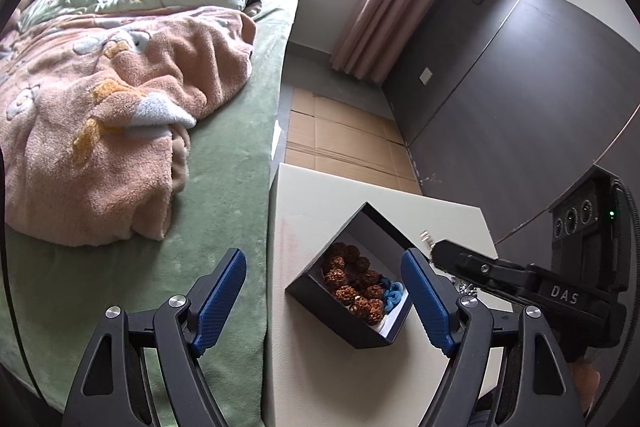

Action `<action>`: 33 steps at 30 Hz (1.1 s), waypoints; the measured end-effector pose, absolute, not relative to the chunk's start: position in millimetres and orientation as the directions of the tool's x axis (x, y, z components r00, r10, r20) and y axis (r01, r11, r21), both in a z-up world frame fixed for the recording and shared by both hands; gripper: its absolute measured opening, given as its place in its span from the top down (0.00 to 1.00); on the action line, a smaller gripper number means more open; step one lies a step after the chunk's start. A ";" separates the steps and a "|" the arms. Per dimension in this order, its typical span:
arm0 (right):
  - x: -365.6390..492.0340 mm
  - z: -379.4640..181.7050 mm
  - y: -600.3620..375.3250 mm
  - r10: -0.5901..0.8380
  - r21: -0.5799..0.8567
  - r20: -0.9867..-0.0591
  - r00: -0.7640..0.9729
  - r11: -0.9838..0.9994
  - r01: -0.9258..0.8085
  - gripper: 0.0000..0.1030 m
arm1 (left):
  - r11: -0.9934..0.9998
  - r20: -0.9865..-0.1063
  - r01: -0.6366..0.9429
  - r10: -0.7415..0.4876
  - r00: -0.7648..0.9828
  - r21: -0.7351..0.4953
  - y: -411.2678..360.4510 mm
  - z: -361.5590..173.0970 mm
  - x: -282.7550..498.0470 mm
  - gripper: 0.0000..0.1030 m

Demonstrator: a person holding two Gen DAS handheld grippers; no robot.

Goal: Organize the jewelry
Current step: 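Lower the rudraksha bracelet into the black box and open the left tool, then reach the left tool to the dark green bead bracelet and grasp it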

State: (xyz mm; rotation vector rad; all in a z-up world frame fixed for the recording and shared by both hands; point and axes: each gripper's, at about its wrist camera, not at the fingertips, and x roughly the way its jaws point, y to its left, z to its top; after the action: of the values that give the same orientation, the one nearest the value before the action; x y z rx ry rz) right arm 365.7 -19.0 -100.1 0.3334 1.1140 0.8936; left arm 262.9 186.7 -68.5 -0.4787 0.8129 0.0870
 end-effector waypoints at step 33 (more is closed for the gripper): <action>340.9 -80.8 -220.5 0.583 0.475 -0.716 0.384 0.810 -0.345 0.00 | 0.979 -0.756 0.008 -0.162 0.635 -0.203 35.2 -15.1 260.7 0.06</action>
State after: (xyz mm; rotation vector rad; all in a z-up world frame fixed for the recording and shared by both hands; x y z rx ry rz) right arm 340.9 -220.5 -80.8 0.2655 1.0169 0.6000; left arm 260.7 35.2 -15.1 -0.1880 0.8794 -0.0975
